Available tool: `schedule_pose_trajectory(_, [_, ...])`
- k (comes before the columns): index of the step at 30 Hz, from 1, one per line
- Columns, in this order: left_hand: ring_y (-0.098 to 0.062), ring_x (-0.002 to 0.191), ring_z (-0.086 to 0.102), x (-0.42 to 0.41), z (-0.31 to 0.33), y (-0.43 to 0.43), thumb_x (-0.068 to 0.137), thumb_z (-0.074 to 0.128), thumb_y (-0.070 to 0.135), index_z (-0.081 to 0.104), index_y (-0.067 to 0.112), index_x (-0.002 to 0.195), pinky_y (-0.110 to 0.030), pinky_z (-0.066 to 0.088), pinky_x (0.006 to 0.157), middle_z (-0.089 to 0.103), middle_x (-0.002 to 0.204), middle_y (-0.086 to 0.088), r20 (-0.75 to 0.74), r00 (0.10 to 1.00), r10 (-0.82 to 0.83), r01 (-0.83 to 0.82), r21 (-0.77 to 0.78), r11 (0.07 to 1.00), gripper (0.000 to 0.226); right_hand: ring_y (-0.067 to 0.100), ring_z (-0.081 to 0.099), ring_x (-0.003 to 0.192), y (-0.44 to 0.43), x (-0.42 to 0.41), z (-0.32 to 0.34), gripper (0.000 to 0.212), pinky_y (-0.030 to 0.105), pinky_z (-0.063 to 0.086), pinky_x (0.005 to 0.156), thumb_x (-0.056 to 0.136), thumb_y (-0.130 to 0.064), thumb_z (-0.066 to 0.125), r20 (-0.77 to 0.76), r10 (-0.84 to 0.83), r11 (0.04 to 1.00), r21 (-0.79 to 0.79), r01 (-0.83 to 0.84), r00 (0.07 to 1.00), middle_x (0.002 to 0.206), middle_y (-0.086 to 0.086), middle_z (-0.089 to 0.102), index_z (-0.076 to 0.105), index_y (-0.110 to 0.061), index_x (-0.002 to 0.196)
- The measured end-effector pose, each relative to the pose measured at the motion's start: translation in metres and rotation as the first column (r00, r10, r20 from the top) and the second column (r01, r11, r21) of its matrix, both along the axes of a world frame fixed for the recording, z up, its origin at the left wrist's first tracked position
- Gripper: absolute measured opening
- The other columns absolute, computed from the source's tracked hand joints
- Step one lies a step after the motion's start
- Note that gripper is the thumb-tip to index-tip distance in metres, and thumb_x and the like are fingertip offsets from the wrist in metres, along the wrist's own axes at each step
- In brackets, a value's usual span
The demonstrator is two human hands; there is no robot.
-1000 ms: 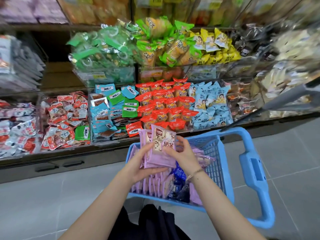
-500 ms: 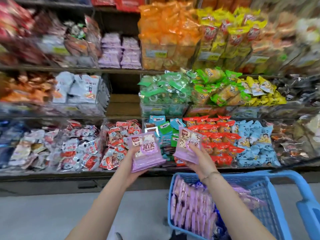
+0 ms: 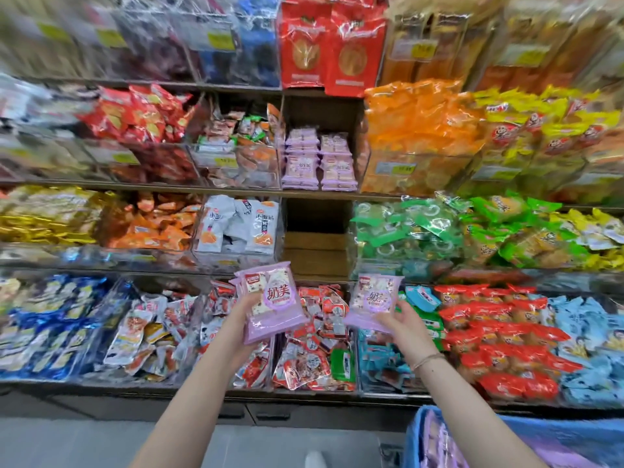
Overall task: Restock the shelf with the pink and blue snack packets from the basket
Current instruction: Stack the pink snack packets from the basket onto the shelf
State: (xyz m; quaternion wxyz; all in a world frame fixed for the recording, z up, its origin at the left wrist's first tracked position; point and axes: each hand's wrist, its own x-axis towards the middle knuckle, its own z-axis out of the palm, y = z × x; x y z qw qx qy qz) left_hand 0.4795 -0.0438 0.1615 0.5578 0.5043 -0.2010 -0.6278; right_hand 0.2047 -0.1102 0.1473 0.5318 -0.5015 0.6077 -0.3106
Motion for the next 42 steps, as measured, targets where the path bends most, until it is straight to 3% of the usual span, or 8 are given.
schedule_pose_trajectory(3, [-0.033, 0.098, 0.062, 0.008, 0.002, -0.025, 0.094, 0.046, 0.021, 0.055, 0.007, 0.127, -0.038, 0.049, 0.077, 0.064, 0.119, -0.02, 0.025, 1.0, 0.016, -0.016, 0.027, 0.999, 0.036, 0.019, 0.062, 0.086, -0.034, 0.018, 0.007, 0.048, 0.02, 0.053, 0.064, 0.09, -0.016, 0.06, -0.038, 0.031, 0.998, -0.047, -0.033, 0.999, 0.115, 0.011, 0.055, 0.035, -0.006, 0.13])
schedule_pose_trajectory(9, [-0.024, 0.072, 0.069, 0.03, 0.012, -0.087, 0.095, 0.046, 0.019, 0.059, 0.012, 0.113, -0.028, 0.051, 0.055, 0.073, 0.093, -0.012, -0.006, 0.998, 0.062, -0.062, 0.014, 0.998, 0.024, 0.018, 0.063, 0.073, -0.122, 0.047, 0.026, 0.024, 0.025, 0.051, 0.054, 0.091, -0.017, 0.057, 0.074, 0.059, 0.995, -0.082, -0.053, 0.996, 0.106, 0.012, 0.063, 0.049, -0.013, 0.113])
schedule_pose_trajectory(16, [-0.029, 0.088, 0.07, 0.044, 0.006, -0.144, 0.093, 0.05, 0.021, 0.056, 0.012, 0.116, -0.04, 0.053, 0.081, 0.071, 0.107, -0.017, -0.082, 0.989, 0.126, -0.127, -0.013, 0.992, 0.026, 0.009, 0.059, 0.054, -0.196, 0.084, 0.045, 0.021, 0.021, 0.047, 0.044, 0.097, -0.018, 0.047, 0.327, 0.035, 0.999, 0.026, -0.046, 0.945, 0.083, 0.003, 0.062, 0.054, -0.013, 0.117])
schedule_pose_trajectory(23, [-0.033, 0.094, 0.064, 0.053, -0.003, -0.181, 0.095, 0.046, 0.02, 0.057, 0.011, 0.115, -0.043, 0.046, 0.084, 0.069, 0.108, -0.017, -0.097, 0.983, 0.158, -0.16, -0.005, 0.987, 0.025, 0.012, 0.056, 0.067, -0.241, 0.118, 0.068, 0.034, 0.022, 0.048, 0.05, 0.097, -0.008, 0.037, 0.417, 0.039, 0.999, -0.043, -0.023, 0.908, 0.091, -0.004, 0.06, 0.046, -0.036, 0.115])
schedule_pose_trajectory(29, [-0.025, 0.084, 0.066, 0.056, -0.016, -0.218, 0.098, 0.043, 0.018, 0.054, 0.006, 0.12, -0.028, 0.055, 0.062, 0.064, 0.114, -0.019, -0.076, 0.993, 0.093, -0.092, 0.019, 0.996, 0.028, 0.021, 0.06, 0.077, -0.293, 0.141, 0.084, 0.049, 0.029, 0.05, 0.059, 0.095, -0.003, 0.035, 0.358, 0.022, 0.99, -0.141, 0.03, 0.934, 0.127, 0.01, 0.053, 0.036, -0.019, 0.141])
schedule_pose_trajectory(35, [-0.024, 0.091, 0.071, 0.08, -0.04, -0.226, 0.089, 0.052, 0.03, 0.055, 0.013, 0.12, -0.028, 0.057, 0.066, 0.071, 0.11, -0.012, -0.106, 0.993, 0.059, -0.059, 0.009, 0.998, 0.036, 0.007, 0.053, 0.044, -0.366, 0.166, 0.108, 0.027, 0.02, 0.04, 0.037, 0.095, -0.006, 0.035, 0.353, -0.165, 0.965, -0.137, 0.225, 0.921, 0.083, 0.003, 0.059, 0.052, -0.018, 0.113])
schedule_pose_trajectory(38, [-0.028, 0.104, 0.067, 0.085, -0.05, -0.226, 0.085, 0.055, 0.034, 0.055, 0.016, 0.123, -0.031, 0.057, 0.073, 0.068, 0.118, -0.011, -0.124, 0.992, 0.018, -0.021, -0.025, 0.999, 0.043, 0.01, 0.05, 0.052, -0.391, 0.171, 0.103, 0.033, 0.021, 0.038, 0.044, 0.094, -0.008, 0.044, 0.37, -0.221, 0.962, -0.068, 0.264, 0.902, 0.088, 0.01, 0.059, 0.043, -0.021, 0.124])
schedule_pose_trajectory(42, [-0.03, 0.106, 0.065, 0.089, -0.055, -0.226, 0.087, 0.055, 0.032, 0.054, 0.014, 0.125, -0.032, 0.056, 0.073, 0.066, 0.121, -0.014, -0.172, 0.985, 0.025, -0.029, -0.024, 0.999, 0.043, 0.023, 0.06, 0.09, -0.399, 0.174, 0.088, 0.057, 0.031, 0.05, 0.079, 0.087, -0.008, 0.06, 0.222, -0.254, 0.948, -0.134, 0.288, 0.941, 0.129, 0.019, 0.053, 0.035, -0.007, 0.138])
